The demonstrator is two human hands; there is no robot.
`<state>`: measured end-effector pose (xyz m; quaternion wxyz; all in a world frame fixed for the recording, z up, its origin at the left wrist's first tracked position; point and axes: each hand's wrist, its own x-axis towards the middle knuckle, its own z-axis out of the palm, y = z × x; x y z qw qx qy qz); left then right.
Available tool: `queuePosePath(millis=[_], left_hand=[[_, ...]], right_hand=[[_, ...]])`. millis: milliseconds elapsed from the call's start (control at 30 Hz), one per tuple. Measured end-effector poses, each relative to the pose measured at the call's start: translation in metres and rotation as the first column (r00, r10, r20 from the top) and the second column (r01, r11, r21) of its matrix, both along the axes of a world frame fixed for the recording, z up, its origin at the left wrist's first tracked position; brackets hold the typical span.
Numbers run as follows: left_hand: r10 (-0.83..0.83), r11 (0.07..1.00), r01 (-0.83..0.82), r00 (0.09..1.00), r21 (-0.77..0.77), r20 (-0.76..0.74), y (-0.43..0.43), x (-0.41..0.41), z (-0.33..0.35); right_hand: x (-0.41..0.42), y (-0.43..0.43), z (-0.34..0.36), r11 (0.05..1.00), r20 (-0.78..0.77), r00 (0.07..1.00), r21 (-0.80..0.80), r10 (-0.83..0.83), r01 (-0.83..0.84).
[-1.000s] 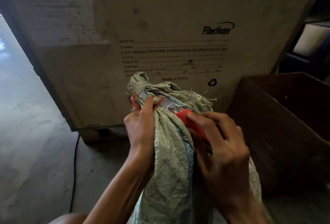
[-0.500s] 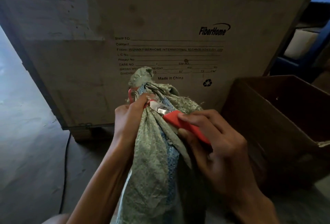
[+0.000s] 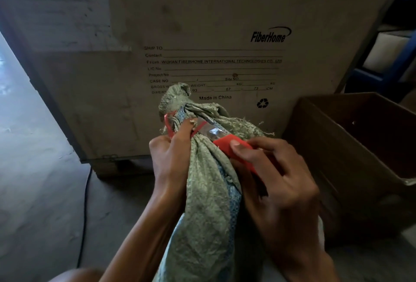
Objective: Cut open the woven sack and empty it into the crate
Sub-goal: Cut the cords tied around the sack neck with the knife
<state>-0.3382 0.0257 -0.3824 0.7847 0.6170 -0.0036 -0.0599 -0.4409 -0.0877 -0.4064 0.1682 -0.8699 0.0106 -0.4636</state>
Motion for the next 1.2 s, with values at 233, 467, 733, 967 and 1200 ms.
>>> queuePosePath(millis=[233, 467, 733, 967, 1200], left_hand=[[-0.177, 0.971, 0.213, 0.944, 0.108, -0.278, -0.031, -0.021, -0.031], [-0.205, 0.860, 0.106, 0.967, 0.499, 0.149, -0.018, -0.009, -0.035], [-0.214, 0.742, -0.257, 0.784, 0.619, 0.582, -0.023, -0.017, -0.021], [-0.271, 0.942, 0.315, 0.918, -0.116, 0.290, -0.015, -0.019, -0.009], [-0.353, 0.858, 0.373, 0.928, -0.353, 0.122, 0.000, -0.008, -0.001]], right_hand=[[0.007, -0.036, 0.033, 0.958, 0.119, 0.971, 0.226, -0.208, 0.177], [0.001, -0.056, 0.026, 0.809, -0.044, 0.999, 0.586, -0.025, 0.046], [-0.001, -0.049, 0.030, 0.689, 0.053, 0.996, 0.719, 0.073, -0.089], [-0.002, -0.046, 0.029, 0.526, 0.107, 0.987, 0.836, 0.123, -0.156], [-0.001, -0.039, 0.030, 0.525, 0.131, 0.981, 0.831, 0.141, -0.186]])
